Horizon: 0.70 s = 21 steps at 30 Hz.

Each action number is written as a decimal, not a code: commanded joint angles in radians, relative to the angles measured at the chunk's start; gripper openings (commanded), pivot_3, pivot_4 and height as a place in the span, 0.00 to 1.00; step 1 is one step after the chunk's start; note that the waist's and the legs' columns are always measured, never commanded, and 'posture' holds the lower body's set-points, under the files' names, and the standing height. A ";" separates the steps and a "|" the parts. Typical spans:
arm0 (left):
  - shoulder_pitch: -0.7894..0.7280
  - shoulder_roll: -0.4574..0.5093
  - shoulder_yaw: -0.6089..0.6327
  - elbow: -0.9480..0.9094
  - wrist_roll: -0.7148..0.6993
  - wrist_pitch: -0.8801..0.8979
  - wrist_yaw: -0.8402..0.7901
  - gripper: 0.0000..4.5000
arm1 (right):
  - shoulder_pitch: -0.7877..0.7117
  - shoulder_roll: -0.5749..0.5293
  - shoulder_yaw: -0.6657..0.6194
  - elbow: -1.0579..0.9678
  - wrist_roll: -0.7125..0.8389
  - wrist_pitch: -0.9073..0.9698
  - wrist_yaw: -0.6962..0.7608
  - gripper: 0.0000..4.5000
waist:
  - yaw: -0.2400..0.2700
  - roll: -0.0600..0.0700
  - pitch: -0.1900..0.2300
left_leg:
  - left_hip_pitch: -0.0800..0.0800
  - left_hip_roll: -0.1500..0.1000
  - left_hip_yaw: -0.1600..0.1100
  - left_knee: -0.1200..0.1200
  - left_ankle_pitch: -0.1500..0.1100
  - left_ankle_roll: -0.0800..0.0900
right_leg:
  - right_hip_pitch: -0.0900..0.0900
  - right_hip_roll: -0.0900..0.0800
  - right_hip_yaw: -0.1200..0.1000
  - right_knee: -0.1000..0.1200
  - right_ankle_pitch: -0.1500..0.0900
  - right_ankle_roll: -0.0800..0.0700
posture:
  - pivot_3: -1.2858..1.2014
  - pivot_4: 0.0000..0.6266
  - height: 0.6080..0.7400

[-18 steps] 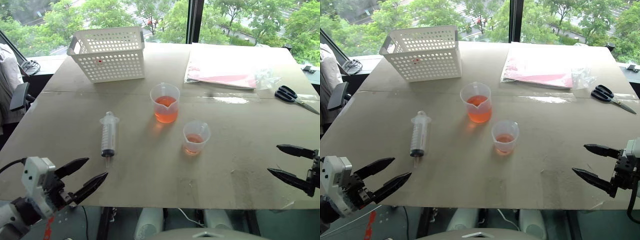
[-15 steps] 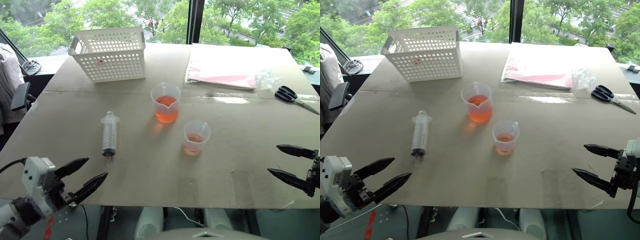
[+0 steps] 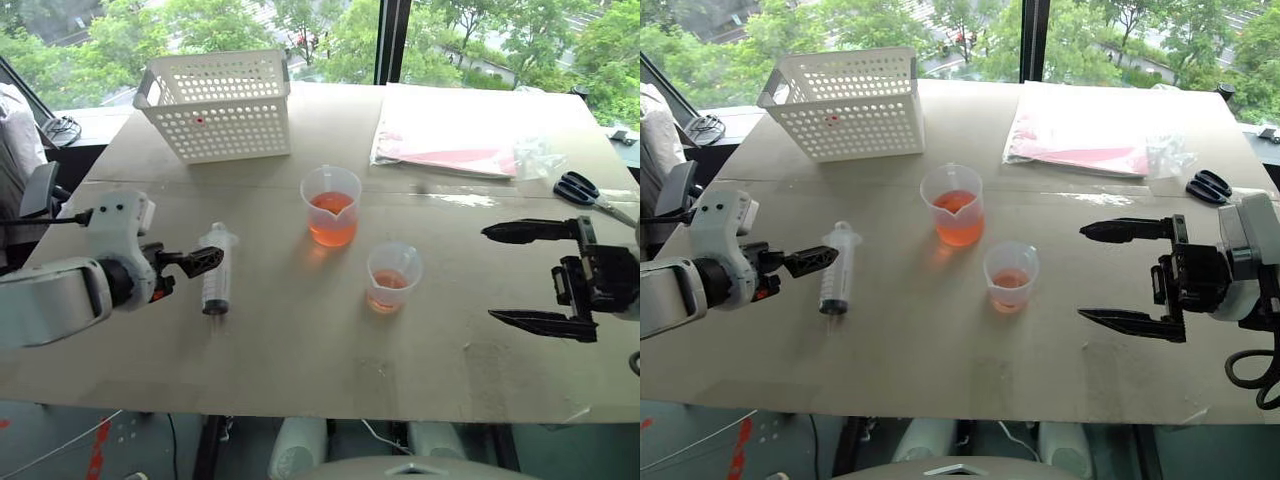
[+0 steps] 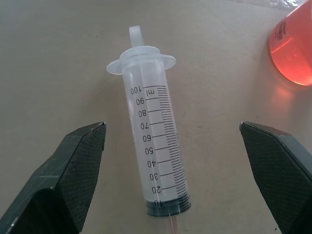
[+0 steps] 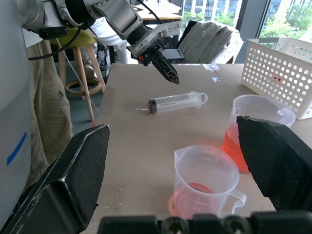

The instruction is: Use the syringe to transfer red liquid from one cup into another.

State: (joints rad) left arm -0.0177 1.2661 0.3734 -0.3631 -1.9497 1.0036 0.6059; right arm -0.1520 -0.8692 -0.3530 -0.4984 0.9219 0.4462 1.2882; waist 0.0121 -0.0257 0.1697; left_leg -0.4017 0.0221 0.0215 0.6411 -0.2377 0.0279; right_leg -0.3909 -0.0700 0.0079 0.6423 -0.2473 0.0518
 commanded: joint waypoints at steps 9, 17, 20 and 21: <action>-0.599 -0.080 -0.377 0.485 -0.023 0.285 0.188 0.99 | -0.140 -0.037 0.068 -0.005 0.057 0.048 0.026 1.00 | 0.003 -0.001 0.001 | -0.003 -0.001 -0.002 0.007 0.000 0.000 | 0.000 0.008 -0.006 0.003 0.000 0.000 | 0.52 0.24 1.00; -0.953 -0.159 -0.604 0.941 0.011 0.547 0.164 0.99 | -0.159 -0.038 0.071 -0.088 0.110 0.098 -0.071 1.00 | 0.000 -0.002 0.002 | 0.000 -0.003 -0.003 0.009 0.001 0.000 | 0.003 0.008 -0.006 0.005 0.000 0.001 | 0.52 0.24 1.00; -1.044 -0.198 -0.631 1.061 0.115 0.606 0.115 0.99 | -0.169 -0.034 0.078 -0.111 0.124 0.112 -0.111 1.00 | 0.000 -0.003 0.002 | -0.001 -0.004 -0.003 0.009 0.001 -0.001 | 0.002 0.008 -0.006 0.006 0.000 0.001 | 0.52 0.24 1.00; -1.069 -0.214 -0.642 1.099 0.158 0.610 0.092 0.99 | -0.177 -0.030 0.086 -0.118 0.129 0.116 -0.126 1.00 | 0.000 -0.003 0.002 | -0.001 -0.004 -0.003 0.009 0.001 -0.001 | 0.002 0.008 -0.006 0.006 0.000 0.001 | 0.52 0.24 1.00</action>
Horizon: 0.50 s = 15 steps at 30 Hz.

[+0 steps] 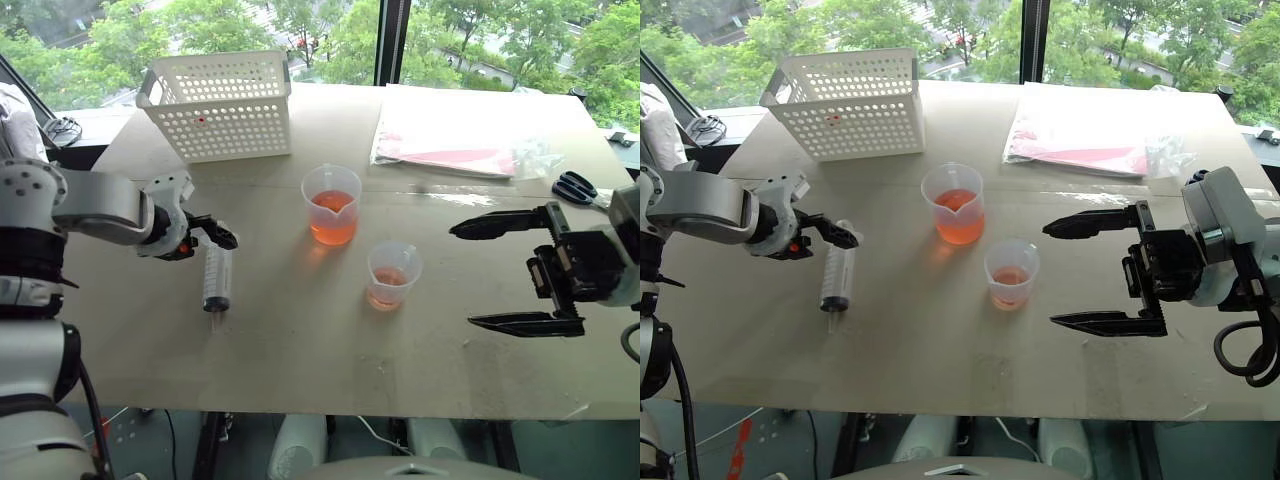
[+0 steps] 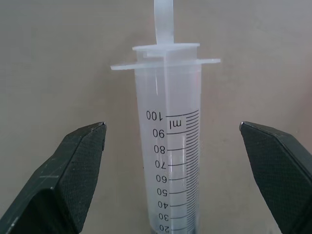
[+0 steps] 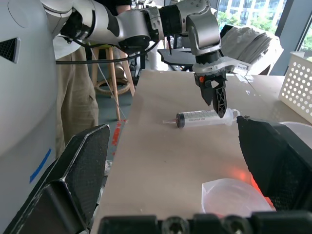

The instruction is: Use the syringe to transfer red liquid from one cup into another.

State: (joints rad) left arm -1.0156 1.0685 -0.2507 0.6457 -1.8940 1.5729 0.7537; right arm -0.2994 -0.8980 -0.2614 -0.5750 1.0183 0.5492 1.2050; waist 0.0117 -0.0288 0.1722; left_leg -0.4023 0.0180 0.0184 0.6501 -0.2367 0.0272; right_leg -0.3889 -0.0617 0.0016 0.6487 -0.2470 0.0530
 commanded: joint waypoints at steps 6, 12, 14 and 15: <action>-0.137 -0.101 -0.076 0.211 0.363 0.042 -0.245 0.72 | -0.052 0.003 0.015 -0.070 0.053 0.029 -0.095 1.00 | 0.000 -0.001 0.000 | -0.001 -0.001 0.000 0.000 0.001 -0.002 | 0.000 -0.001 0.000 0.000 0.000 0.000 | 0.52 0.24 1.00; -0.146 -0.135 -0.093 0.237 0.529 0.042 -0.410 0.30 | -0.053 -0.003 0.010 -0.078 0.069 0.042 -0.124 1.00 | 0.004 -0.001 -0.001 | -0.011 -0.001 -0.001 0.003 0.002 -0.003 | -0.012 -0.002 0.000 0.005 0.000 0.000 | 0.52 0.24 1.00; -0.144 -0.125 -0.062 0.220 0.537 0.042 -0.467 0.30 | -0.051 -0.003 0.010 -0.074 0.066 0.043 -0.136 1.00 | 0.003 -0.001 -0.001 | -0.011 -0.001 -0.002 0.003 0.002 -0.003 | -0.012 -0.003 0.000 0.007 0.000 0.001 | 0.52 0.24 1.00; -0.149 -0.118 -0.010 0.211 0.540 0.042 -0.490 0.30 | -0.052 -0.001 0.012 -0.070 0.065 0.050 -0.154 1.00 | 0.002 -0.001 -0.001 | -0.011 -0.001 -0.002 0.004 0.002 -0.003 | -0.012 -0.003 0.000 0.007 0.000 0.001 | 0.52 0.24 1.00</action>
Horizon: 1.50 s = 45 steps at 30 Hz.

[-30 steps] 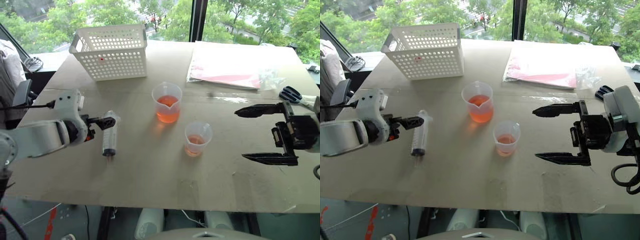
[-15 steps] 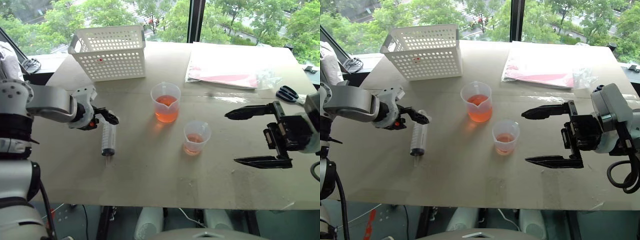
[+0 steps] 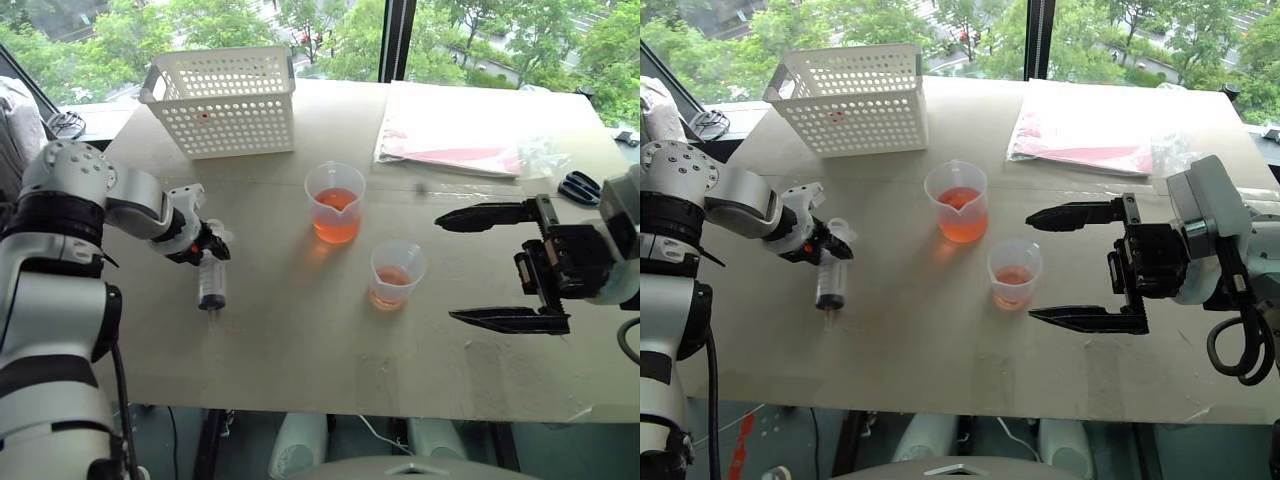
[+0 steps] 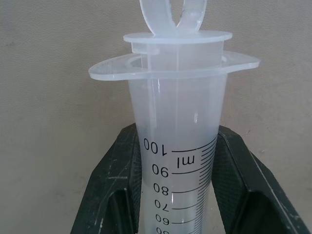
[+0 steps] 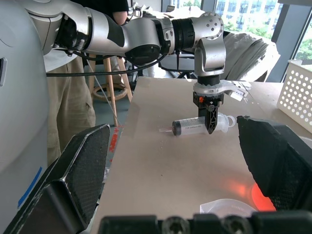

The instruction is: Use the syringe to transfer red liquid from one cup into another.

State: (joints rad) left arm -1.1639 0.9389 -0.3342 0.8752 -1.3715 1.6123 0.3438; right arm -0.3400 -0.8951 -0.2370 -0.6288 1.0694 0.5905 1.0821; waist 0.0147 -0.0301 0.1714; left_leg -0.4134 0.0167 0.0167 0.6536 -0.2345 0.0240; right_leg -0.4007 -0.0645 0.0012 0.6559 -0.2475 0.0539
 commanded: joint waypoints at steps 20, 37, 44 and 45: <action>0.213 -0.224 0.425 -0.905 0.466 -0.805 -0.771 0.30 | -0.474 0.187 0.180 0.333 -0.324 0.276 -0.591 1.00 | -0.006 -0.004 0.000 | -0.003 -0.004 0.004 0.000 0.002 -0.001 | -0.007 0.000 0.006 0.004 0.001 -0.001 | 0.52 0.24 1.00; 0.282 -0.406 0.294 -0.780 0.823 -1.058 -1.035 0.30 | -0.658 0.373 0.215 0.423 -0.393 0.461 -0.752 1.00 | -0.028 -0.004 0.000 | -0.013 -0.004 0.000 0.000 0.000 0.003 | -0.013 0.000 0.002 0.004 0.000 0.000 | 0.52 0.24 1.00; 0.362 -0.419 0.271 -0.800 0.926 -1.135 -1.075 0.30 | -0.710 0.458 0.245 0.445 -0.449 0.446 -0.766 1.00 | -0.031 -0.003 0.000 | -0.012 -0.003 0.000 0.000 0.000 0.003 | -0.014 0.001 0.002 0.005 0.000 0.000 | 0.52 0.24 1.00; 0.369 -0.423 0.274 -0.802 0.930 -1.139 -1.076 0.30 | -0.715 0.466 0.250 0.448 -0.460 0.447 -0.765 1.00 | -0.030 -0.003 0.000 | -0.012 -0.003 0.000 0.000 0.000 0.003 | -0.014 0.001 0.002 0.005 0.000 0.000 | 0.52 0.24 1.00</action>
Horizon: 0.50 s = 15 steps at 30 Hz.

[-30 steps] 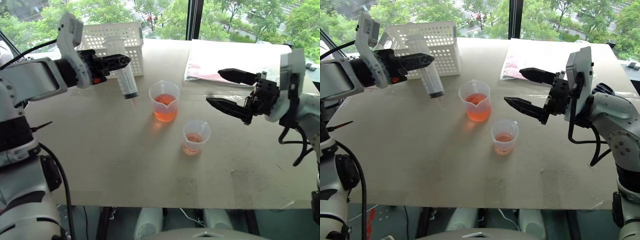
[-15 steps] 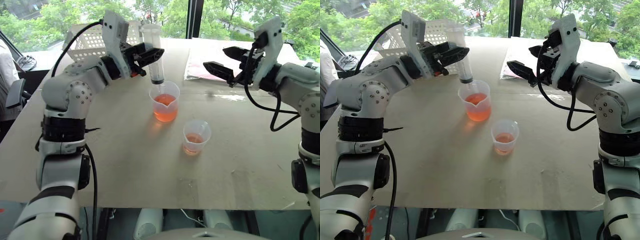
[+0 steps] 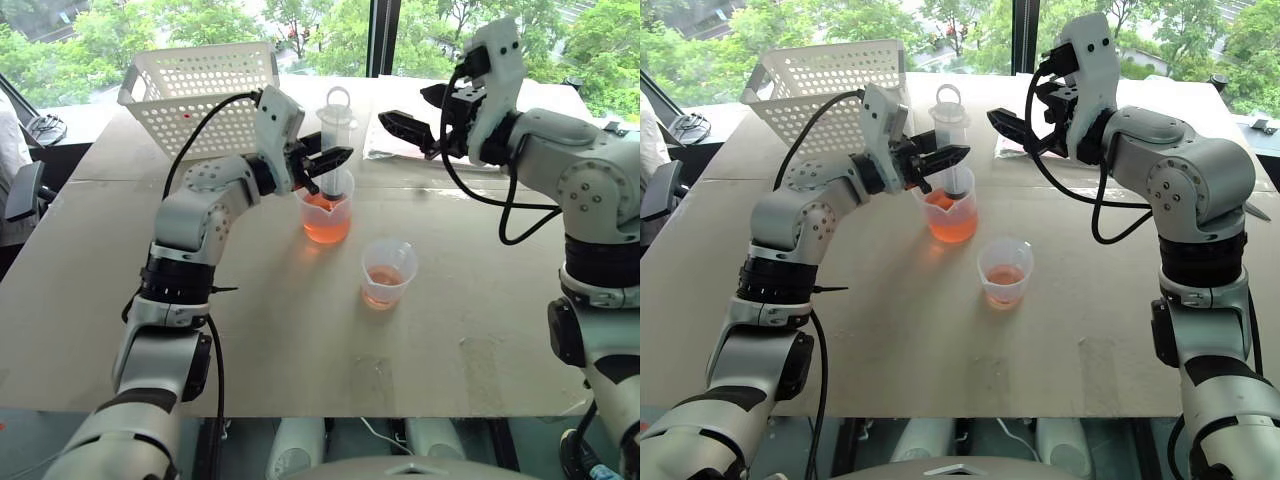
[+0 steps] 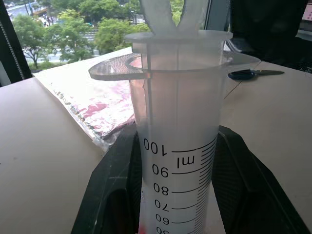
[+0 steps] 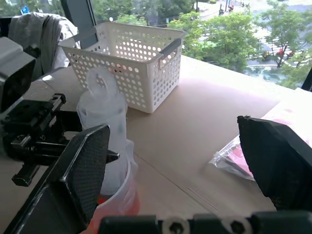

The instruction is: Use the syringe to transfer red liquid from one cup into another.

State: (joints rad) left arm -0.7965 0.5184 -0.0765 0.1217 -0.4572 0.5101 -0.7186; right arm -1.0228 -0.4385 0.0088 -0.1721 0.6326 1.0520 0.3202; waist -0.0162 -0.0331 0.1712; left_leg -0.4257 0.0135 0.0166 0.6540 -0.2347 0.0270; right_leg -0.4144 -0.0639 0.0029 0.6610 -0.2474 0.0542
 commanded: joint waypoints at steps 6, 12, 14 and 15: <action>0.035 -0.020 0.040 -0.073 0.025 -0.044 -0.010 0.30 | -0.060 0.059 0.025 0.031 -0.061 -0.012 0.003 1.00 | 0.004 0.000 0.000 | -0.001 0.000 -0.001 0.001 0.000 0.000 | 0.000 0.000 -0.001 0.000 0.000 0.000 | 0.52 0.24 1.00; 0.038 -0.031 0.055 -0.097 0.037 -0.038 0.002 0.30 | -0.076 0.101 0.068 0.062 -0.112 -0.034 0.022 0.79 | 0.001 0.000 0.000 | -0.001 0.000 -0.001 0.001 0.000 0.000 | 0.000 0.000 -0.001 0.000 0.000 0.000 | 0.52 0.24 1.00; 0.040 -0.033 0.057 -0.103 0.039 -0.034 0.005 0.30 | -0.074 0.111 0.077 0.069 -0.128 -0.041 0.027 0.72 | 0.000 0.000 0.000 | -0.001 0.000 -0.001 0.000 0.000 0.000 | 0.000 0.000 -0.002 0.000 0.000 0.000 | 0.52 0.24 1.00; 0.041 -0.035 0.058 -0.108 0.039 -0.031 0.007 0.30 | -0.073 0.115 0.077 0.069 -0.134 -0.042 0.029 0.72 | 0.000 0.000 0.000 | -0.001 0.000 -0.001 0.000 0.000 0.000 | 0.000 0.000 -0.002 0.000 0.000 0.000 | 0.52 0.24 1.00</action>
State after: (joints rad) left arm -0.7514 0.4849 -0.0456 0.0641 -0.4158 0.4923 -0.7145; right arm -1.0674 -0.3260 0.0971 -0.0877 0.5121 1.0362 0.3431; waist -0.0160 -0.0328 0.1712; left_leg -0.4263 0.0132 0.0155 0.6544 -0.2347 0.0270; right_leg -0.4144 -0.0639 0.0014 0.6614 -0.2474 0.0542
